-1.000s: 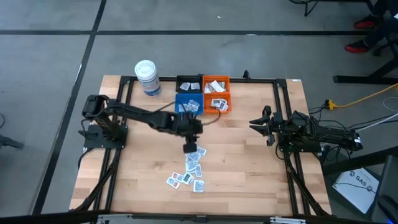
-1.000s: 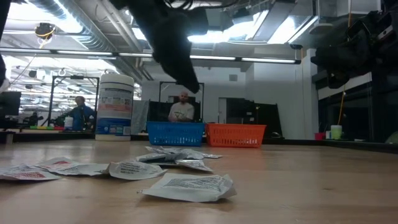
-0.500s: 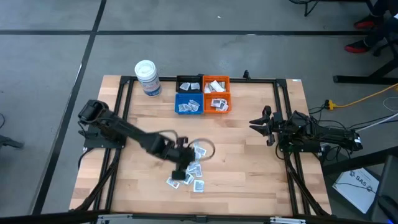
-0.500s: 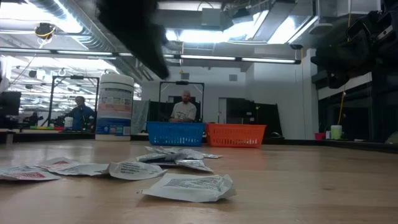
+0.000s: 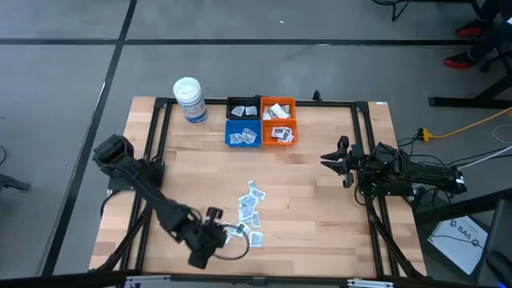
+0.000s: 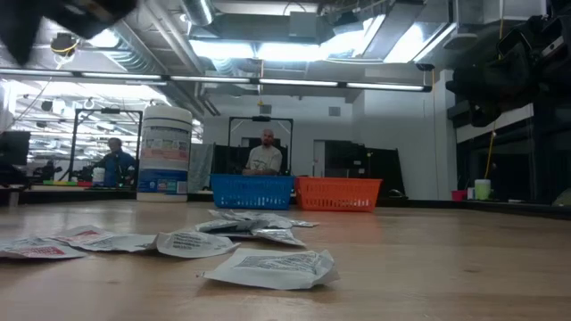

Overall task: Pick & Place First Aid Supplies
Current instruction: Put the ointment pack into the blue bin

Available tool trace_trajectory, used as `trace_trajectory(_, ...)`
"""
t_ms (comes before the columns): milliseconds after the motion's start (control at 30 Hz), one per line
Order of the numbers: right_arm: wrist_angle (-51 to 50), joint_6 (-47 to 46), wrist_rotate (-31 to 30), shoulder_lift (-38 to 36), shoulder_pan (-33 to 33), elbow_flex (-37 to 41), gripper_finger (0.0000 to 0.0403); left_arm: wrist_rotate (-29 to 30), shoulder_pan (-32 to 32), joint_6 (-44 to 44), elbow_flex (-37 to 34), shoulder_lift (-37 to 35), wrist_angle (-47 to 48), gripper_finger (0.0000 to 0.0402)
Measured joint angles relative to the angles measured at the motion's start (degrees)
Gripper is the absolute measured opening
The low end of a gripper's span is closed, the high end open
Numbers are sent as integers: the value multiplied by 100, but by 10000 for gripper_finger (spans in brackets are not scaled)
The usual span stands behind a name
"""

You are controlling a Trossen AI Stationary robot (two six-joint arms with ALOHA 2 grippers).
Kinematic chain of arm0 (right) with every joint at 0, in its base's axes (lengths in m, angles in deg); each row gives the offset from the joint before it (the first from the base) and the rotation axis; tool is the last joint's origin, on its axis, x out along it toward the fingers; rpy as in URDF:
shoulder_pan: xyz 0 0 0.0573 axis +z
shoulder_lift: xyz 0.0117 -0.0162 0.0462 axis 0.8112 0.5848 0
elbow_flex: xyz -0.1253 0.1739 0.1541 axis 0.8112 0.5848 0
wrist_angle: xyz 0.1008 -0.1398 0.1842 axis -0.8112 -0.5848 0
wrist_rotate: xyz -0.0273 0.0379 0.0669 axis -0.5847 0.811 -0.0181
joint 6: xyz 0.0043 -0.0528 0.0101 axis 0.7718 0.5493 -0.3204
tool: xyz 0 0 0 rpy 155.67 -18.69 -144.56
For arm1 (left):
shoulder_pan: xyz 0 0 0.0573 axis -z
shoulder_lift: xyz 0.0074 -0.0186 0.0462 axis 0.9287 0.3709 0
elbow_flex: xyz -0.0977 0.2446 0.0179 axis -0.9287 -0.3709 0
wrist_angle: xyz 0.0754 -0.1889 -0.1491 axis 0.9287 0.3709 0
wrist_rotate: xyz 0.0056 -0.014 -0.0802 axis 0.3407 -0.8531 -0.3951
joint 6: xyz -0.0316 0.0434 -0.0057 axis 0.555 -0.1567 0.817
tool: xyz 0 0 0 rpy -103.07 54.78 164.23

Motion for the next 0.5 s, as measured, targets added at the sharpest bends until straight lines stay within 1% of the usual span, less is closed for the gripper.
trace_trajectory(100,0,0,-1,1,2,-2,100,-58,239,227,-2,0,265,132)
trace_trajectory(333,0,-1,0,0,2,-1,100,-101,603,283,-2,25,734,132)
trace_trajectory(500,0,-1,-1,0,2,-1,100,-53,683,35,-2,271,642,132)
